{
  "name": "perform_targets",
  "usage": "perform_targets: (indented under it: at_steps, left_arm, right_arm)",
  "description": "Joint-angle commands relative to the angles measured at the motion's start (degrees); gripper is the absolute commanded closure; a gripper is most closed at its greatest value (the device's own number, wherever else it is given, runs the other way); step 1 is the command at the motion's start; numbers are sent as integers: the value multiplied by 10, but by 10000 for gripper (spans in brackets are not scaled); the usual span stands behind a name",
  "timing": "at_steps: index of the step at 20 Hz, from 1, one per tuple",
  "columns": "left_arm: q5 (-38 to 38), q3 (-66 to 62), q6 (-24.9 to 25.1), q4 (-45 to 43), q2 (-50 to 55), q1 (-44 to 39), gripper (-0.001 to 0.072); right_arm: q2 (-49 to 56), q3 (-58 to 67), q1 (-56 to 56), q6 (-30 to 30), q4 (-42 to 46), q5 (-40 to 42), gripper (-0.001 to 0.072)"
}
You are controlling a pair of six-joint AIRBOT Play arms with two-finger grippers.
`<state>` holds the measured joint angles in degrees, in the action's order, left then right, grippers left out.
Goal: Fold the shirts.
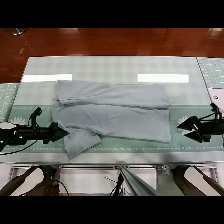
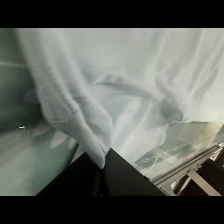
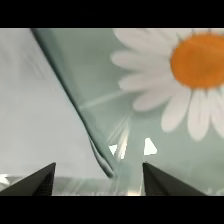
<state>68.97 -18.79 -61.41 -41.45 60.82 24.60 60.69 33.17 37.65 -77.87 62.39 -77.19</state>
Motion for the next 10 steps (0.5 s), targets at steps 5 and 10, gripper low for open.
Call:
perform_targets:
  at_steps: [5, 10]
  left_arm:
    - [9, -2, 7, 4, -1, -3, 687]
    - [-4, -2, 0, 5, -1, -3, 687]
  right_arm:
    - [-4, -48, -105, -8, 26, 11, 88]
    - [79, -43, -165, 6, -39, 57, 88]
